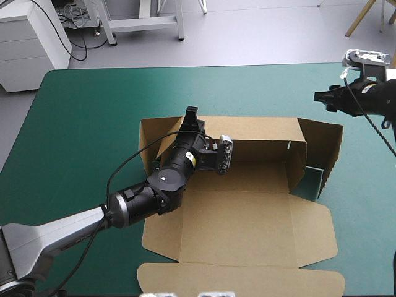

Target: Fold the box

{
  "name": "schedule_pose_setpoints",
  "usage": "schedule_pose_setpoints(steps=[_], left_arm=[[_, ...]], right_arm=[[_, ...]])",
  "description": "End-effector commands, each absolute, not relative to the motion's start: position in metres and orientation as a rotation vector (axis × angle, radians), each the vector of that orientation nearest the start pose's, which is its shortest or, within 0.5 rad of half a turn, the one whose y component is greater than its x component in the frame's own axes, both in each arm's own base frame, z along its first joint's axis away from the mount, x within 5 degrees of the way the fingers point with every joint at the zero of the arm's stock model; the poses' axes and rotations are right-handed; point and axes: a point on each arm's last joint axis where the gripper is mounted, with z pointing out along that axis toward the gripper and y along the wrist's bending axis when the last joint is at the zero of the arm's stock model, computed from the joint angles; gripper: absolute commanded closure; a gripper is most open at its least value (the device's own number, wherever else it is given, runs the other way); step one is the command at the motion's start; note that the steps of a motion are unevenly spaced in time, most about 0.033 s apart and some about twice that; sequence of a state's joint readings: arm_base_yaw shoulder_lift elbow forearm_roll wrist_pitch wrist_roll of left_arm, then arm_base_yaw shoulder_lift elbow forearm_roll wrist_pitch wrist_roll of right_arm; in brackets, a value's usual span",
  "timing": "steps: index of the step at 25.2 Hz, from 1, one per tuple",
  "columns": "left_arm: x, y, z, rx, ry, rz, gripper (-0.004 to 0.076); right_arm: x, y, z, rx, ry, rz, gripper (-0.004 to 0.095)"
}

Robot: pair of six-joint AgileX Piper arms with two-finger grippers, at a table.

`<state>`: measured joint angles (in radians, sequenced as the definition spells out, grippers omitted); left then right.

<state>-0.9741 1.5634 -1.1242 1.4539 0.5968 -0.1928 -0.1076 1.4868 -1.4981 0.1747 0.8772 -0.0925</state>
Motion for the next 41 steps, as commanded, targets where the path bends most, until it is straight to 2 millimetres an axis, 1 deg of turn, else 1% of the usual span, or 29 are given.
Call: schedule_pose_setpoints(steps=[1, 5, 7, 9, 15, 17, 18, 20, 22, 25, 27, 30, 32, 34, 36, 38, 41], left_arm=[[0.234, -0.257, 0.329, 1.526, 1.188, 0.766, 0.0734], [0.234, -0.257, 0.329, 1.525, 1.189, 0.767, 0.0734], [0.234, -0.257, 0.329, 1.524, 1.192, 0.771, 0.0734], [0.234, -0.256, 0.329, 1.522, 1.195, 0.775, 0.0734], [0.235, -0.255, 0.329, 1.515, 1.205, 0.792, 0.0734], [0.235, -0.255, 0.329, 1.514, 1.207, 0.794, 0.0734], [0.235, -0.255, 0.329, 1.514, 1.207, 0.794, 0.0734], [0.235, -0.255, 0.329, 1.513, 1.21, 0.792, 0.0734], [0.235, -0.255, 0.329, 1.513, 1.212, 0.791, 0.0734], [0.235, -0.254, 0.329, 1.512, 1.215, 0.79, 0.0734], [0.235, -0.254, 0.329, 1.512, 1.215, 0.79, 0.0734], [0.235, -0.254, 0.329, 1.512, 1.215, 0.79, 0.0734], [0.235, -0.254, 0.329, 1.512, 1.215, 0.79, 0.0734], [0.235, -0.254, 0.329, 1.512, 1.215, 0.79, 0.0734], [0.235, -0.254, 0.329, 1.512, 1.215, 0.79, 0.0734], [0.235, -0.254, 0.329, 1.512, 1.215, 0.79, 0.0734], [0.235, -0.254, 0.329, 1.512, 1.215, 0.79, 0.0734]], right_arm=[[0.337, -0.02, 0.397, 0.089, 2.282, 0.178, 0.0355], [0.347, -0.017, 0.384, 0.083, 2.321, 0.227, 0.0355], [0.347, -0.017, 0.38, 0.071, 2.349, 0.229, 0.0355], [0.346, -0.017, 0.379, 0.022, 2.369, 0.216, 0.0355], [0.337, -0.015, 0.371, -0.013, 2.49, 0.223, 0.0355], [0.332, -0.017, 0.367, -0.035, 2.558, 0.198, 0.0355], [0.327, -0.015, 0.365, -0.047, 2.622, 0.214, 0.0355], [0.322, -0.014, 0.362, -0.052, 2.677, 0.244, 0.0355], [0.318, -0.013, 0.363, -0.051, 2.676, 0.25, 0.0355], [0.3, -0.007, 0.36, -0.038, 2.683, 0.313, 0.0355], [0.284, -0.003, 0.355, -0.027, 2.694, 0.361, 0.0355], [0.256, 0.001, 0.35, -0.095, 2.697, 0.363, 0.0355], [0.241, 0.002, 0.349, -0.194, 2.672, 0.338, 0.0355], [0.238, 0.004, 0.351, -0.247, 2.615, 0.323, 0.0355], [0.241, 0.004, 0.349, -0.29, 2.554, 0.302, 0.0355], [0.243, 0.006, 0.346, -0.331, 2.513, 0.317, 0.0355], [0.243, 0.009, 0.335, -0.431, 2.488, 0.339, 0.0355]])
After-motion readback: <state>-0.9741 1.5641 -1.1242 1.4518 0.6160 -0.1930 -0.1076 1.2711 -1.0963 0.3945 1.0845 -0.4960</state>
